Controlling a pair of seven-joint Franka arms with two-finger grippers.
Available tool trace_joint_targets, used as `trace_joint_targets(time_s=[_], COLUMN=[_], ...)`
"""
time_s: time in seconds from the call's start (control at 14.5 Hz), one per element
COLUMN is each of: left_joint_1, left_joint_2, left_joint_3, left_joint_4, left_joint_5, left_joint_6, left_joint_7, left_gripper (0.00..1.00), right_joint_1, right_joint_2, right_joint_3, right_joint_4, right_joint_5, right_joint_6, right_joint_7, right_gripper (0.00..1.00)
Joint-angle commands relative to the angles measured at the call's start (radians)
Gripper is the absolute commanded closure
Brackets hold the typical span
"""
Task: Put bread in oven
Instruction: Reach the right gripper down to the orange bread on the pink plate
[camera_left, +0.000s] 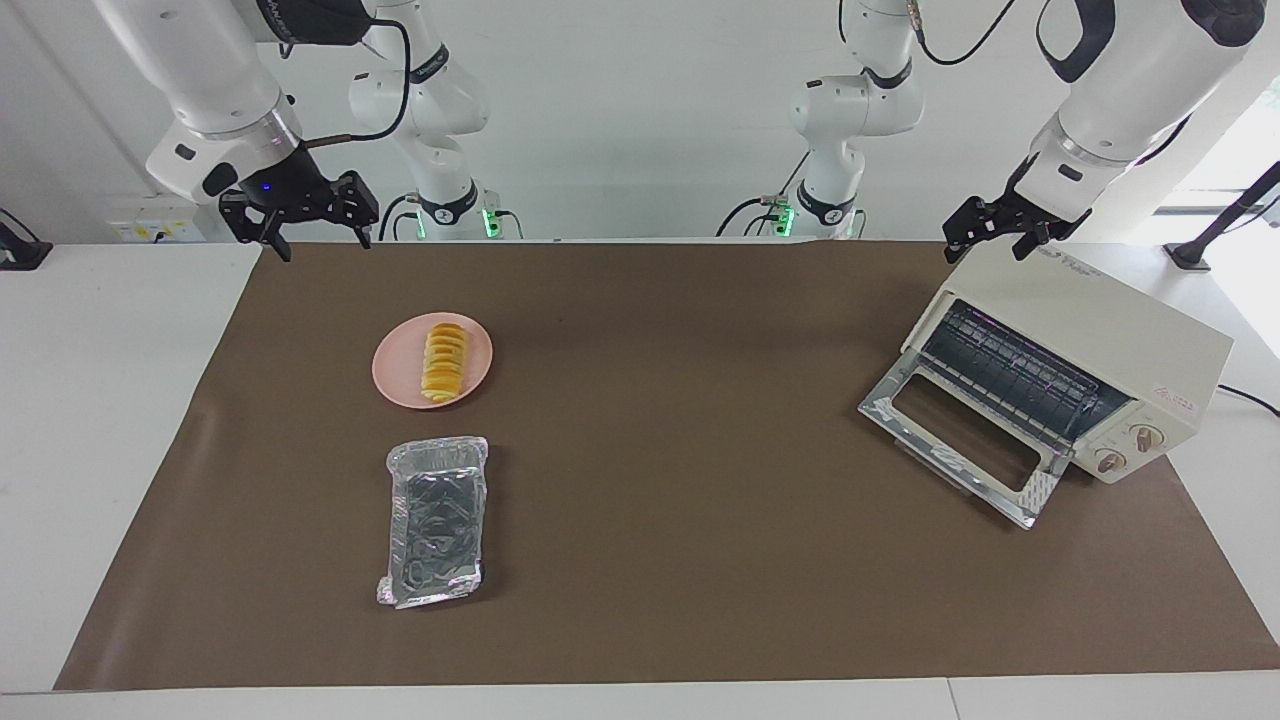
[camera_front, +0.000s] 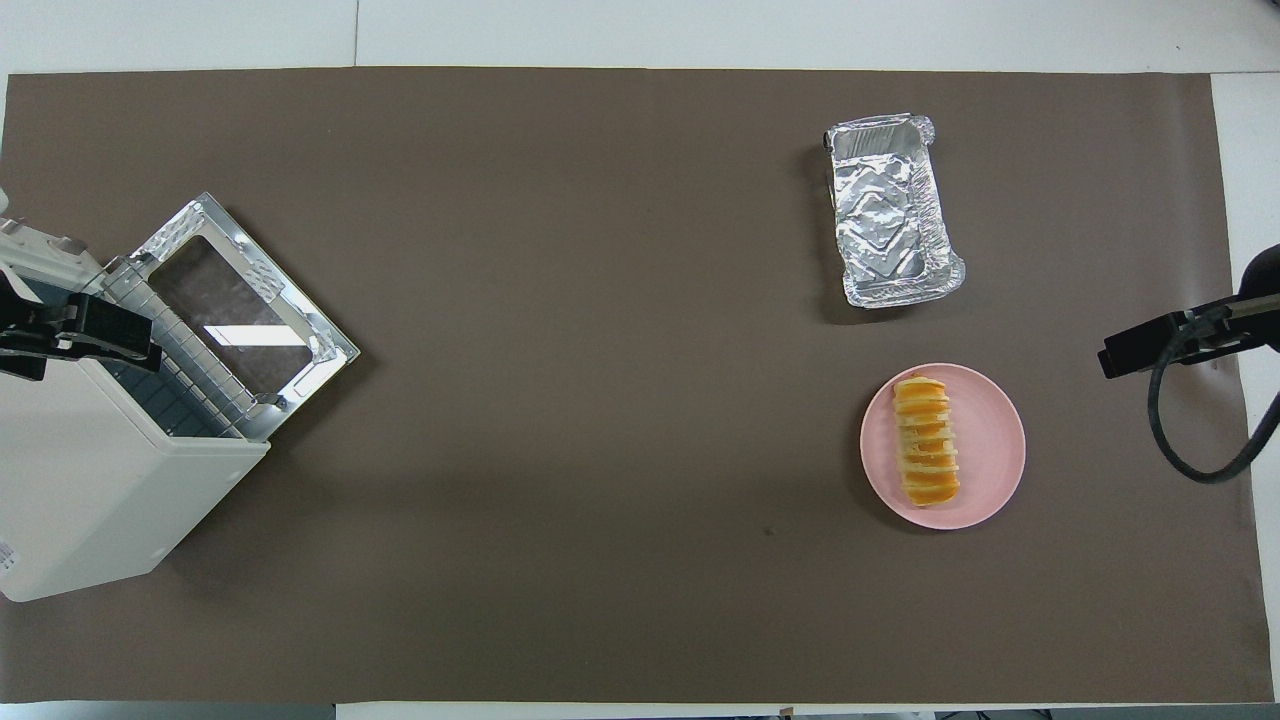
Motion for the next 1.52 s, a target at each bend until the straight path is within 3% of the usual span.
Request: trace_joint_targets(time_s=[0.0,0.21,0.34,0.55,0.69,0.97,1.24,1.45], left_joint_1=[0.01,0.01,0.01,0.01,0.01,0.01,0.01,0.01], left_joint_2=[-0.027,-0.027,-0.027,-0.027,-0.027,-0.027,-0.027,-0.027], left_joint_3=[-0.002,-0.002,-0.002,-0.002,-0.002,-0.002,-0.002,-0.002], left_joint_4=[-0.028,-0.028,-0.028,-0.028,-0.028,-0.028,-0.028,-0.028], left_joint_5=[-0.011,-0.011,-0.011,-0.011,-0.011,-0.011,-0.011,-0.011], left_joint_6=[0.005,0.004,0.004,0.005,0.004,0.004,0.004,0.005], left_joint_7=[-0.002,-0.002,-0.002,-0.002,-0.002,-0.002,-0.002,-0.002], left_gripper=[0.0,0.0,0.0,0.0,0.0,0.0,0.0,0.0], right_joint_1=[-0.016,-0.015,-0.01,0.005,0.05,0.073,0.09,0.106], right_joint_2=[-0.007,-0.008,-0.037,-0.151,-0.179,-0.059,-0.001,-0.001], right_joint_3=[0.009,0.009,0.009,0.02,0.02,0.02,0.02,0.02], right_joint_4=[-0.008,-0.012,-0.073,-0.355,-0.533,-0.659,-0.813,-0.853], right_joint_5=[0.005,0.005,0.004,0.005,0.008,0.01,0.01,0.01], right_joint_6=[0.015,0.016,0.04,0.235,0.422,0.68,0.979,1.01], right_joint_7=[-0.019,-0.012,-0.015,-0.016,-0.007,-0.006,0.01,0.017], right_gripper=[0.0,0.0,0.0,0.0,0.0,0.0,0.0,0.0])
